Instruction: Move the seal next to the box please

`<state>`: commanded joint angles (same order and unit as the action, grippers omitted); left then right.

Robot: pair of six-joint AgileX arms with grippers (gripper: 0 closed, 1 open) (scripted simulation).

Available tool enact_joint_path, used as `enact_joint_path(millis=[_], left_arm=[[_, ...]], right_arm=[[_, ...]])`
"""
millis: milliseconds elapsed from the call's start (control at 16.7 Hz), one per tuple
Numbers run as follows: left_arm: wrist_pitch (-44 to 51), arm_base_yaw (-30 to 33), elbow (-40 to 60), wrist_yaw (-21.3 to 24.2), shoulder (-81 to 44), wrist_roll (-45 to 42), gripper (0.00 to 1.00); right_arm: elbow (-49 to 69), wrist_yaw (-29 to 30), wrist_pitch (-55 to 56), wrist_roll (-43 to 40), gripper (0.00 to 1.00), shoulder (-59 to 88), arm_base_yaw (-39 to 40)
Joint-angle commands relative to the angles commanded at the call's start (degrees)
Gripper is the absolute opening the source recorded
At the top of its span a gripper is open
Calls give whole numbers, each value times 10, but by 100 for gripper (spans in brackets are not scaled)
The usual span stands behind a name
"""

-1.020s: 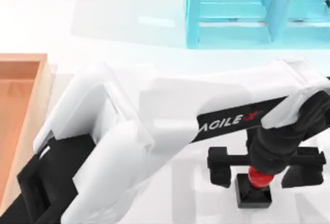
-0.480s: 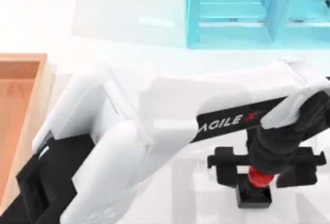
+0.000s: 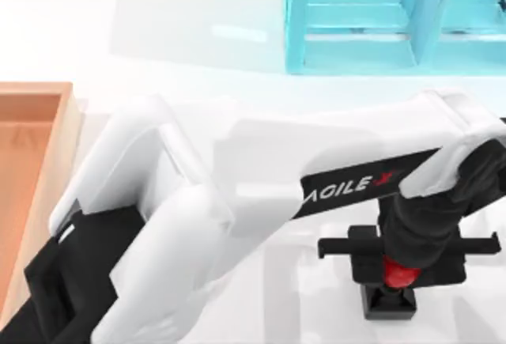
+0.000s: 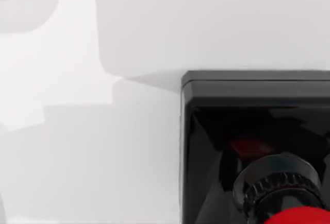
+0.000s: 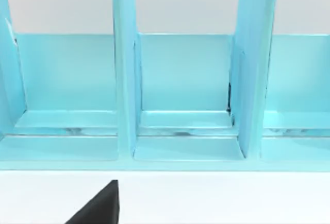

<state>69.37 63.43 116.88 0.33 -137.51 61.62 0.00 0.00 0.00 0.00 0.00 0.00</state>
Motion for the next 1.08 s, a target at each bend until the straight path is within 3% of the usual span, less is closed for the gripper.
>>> enact_joint_path(millis=[600,1080], left_arm=[[2,-1,2,0,0,0,0],[109,0,105,0,3,0,0]], right_arm=[[0,0,0,0,100,0,0],[0,0,0,0,100,0,0]])
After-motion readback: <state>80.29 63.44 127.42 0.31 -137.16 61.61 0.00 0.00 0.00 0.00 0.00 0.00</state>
